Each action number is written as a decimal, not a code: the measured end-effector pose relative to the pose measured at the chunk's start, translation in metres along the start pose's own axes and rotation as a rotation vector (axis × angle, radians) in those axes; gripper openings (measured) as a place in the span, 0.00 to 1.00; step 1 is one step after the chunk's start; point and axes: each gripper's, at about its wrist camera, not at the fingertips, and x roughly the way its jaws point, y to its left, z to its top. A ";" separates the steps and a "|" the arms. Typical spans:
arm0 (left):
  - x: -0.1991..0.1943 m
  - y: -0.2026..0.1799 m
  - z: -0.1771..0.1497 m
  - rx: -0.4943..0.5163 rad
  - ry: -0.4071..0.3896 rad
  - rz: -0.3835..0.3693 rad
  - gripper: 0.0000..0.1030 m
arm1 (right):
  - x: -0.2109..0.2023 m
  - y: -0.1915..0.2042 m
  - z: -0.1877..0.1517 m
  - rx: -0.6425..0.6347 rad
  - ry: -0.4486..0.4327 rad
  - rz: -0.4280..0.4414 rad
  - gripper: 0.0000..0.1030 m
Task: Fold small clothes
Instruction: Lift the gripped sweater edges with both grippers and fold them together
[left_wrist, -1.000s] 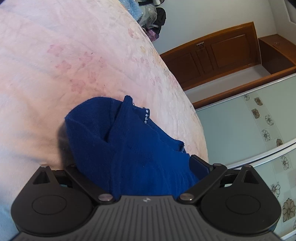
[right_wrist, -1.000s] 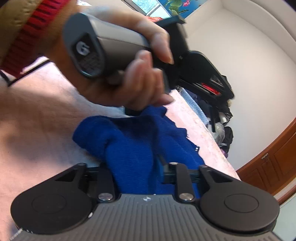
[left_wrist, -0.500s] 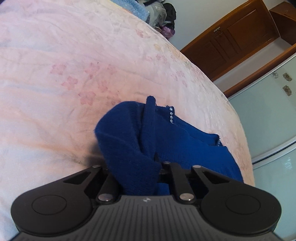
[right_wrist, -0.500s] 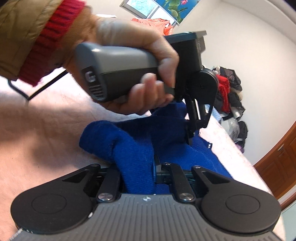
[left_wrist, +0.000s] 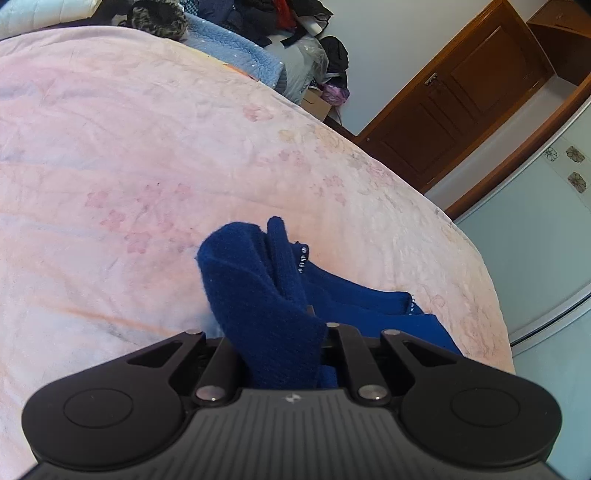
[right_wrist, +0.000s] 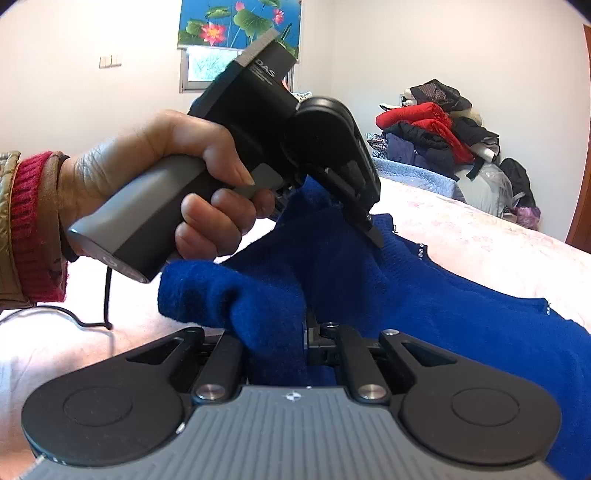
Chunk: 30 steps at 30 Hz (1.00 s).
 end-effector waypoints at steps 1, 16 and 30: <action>-0.001 -0.006 0.000 0.005 -0.004 0.001 0.09 | -0.002 -0.004 -0.001 0.008 -0.005 0.002 0.11; 0.005 -0.110 -0.009 0.128 -0.059 0.002 0.08 | -0.068 -0.083 -0.021 0.209 -0.087 -0.049 0.11; 0.068 -0.199 -0.044 0.255 -0.002 -0.016 0.08 | -0.110 -0.147 -0.062 0.307 -0.088 -0.171 0.11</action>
